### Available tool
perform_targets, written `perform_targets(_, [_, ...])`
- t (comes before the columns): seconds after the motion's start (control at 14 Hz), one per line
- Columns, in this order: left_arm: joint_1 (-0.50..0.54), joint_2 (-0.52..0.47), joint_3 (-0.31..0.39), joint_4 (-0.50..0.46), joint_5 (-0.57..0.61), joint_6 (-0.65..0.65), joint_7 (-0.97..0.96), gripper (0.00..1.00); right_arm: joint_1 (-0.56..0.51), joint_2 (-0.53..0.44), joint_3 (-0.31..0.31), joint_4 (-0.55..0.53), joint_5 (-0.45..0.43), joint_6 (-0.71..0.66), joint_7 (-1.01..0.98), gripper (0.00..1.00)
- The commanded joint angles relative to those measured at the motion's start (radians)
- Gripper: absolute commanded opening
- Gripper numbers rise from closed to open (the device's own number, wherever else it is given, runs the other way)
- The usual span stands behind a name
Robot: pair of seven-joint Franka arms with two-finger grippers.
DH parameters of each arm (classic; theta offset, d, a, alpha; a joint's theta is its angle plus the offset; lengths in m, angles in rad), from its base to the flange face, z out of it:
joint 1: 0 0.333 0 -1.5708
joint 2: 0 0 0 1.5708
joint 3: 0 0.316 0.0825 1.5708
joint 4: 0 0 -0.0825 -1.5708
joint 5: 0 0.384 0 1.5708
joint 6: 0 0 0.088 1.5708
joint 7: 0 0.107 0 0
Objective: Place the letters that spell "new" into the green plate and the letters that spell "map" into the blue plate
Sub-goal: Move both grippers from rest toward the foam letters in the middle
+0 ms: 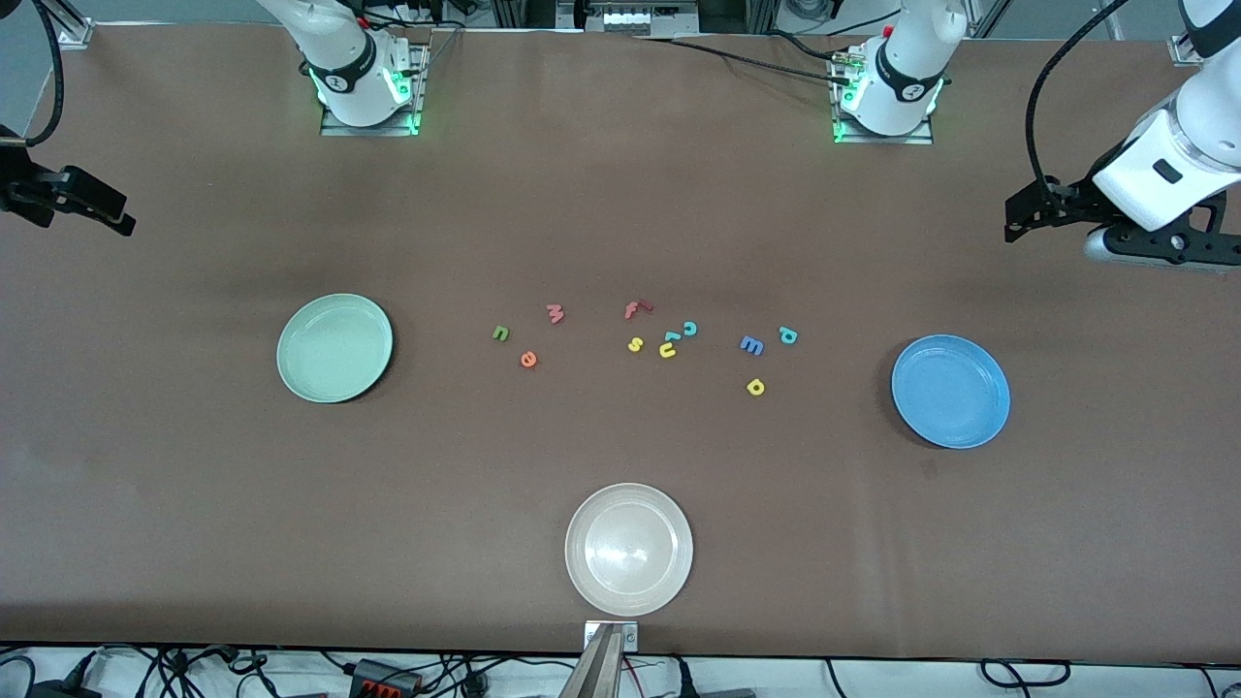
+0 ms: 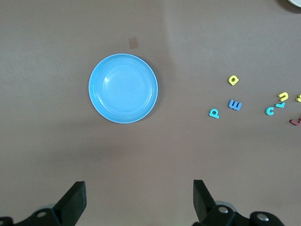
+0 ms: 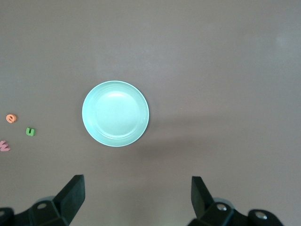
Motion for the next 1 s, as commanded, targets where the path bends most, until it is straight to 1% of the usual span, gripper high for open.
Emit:
perform_targets(0.0, [-0.001, 0.001, 0.0, 0.022, -0.004, -0.021, 0.01, 1.0, -0.008, -0.017, 0.008, -0.02, -0.011, 0.004, -0.011, 1.0])
perform_targets(0.43, [-0.001, 0.004, 0.001, 0.024, -0.005, -0.023, -0.005, 1.0, 0.013, 0.003, 0.01, -0.02, -0.006, -0.01, -0.011, 1.0])
perform_targets(0.5, [0.002, 0.015, 0.003, 0.046, -0.011, -0.023, -0.008, 1.0, 0.015, 0.003, 0.01, -0.02, -0.006, -0.01, -0.011, 1.0])
perform_targets(0.71, [-0.006, 0.093, 0.001, 0.093, -0.013, -0.043, 0.003, 1.0, 0.018, 0.003, 0.01, -0.02, -0.006, -0.012, -0.011, 1.0])
perform_targets(0.86, [-0.009, 0.168, 0.0, 0.099, -0.015, -0.046, 0.006, 1.0, 0.018, 0.003, 0.01, -0.02, -0.006, -0.012, -0.011, 1.0])
perform_targets(0.93, [-0.01, 0.185, -0.002, 0.096, -0.016, -0.043, 0.006, 1.0, 0.018, 0.003, 0.01, -0.02, -0.006, -0.012, -0.011, 1.0])
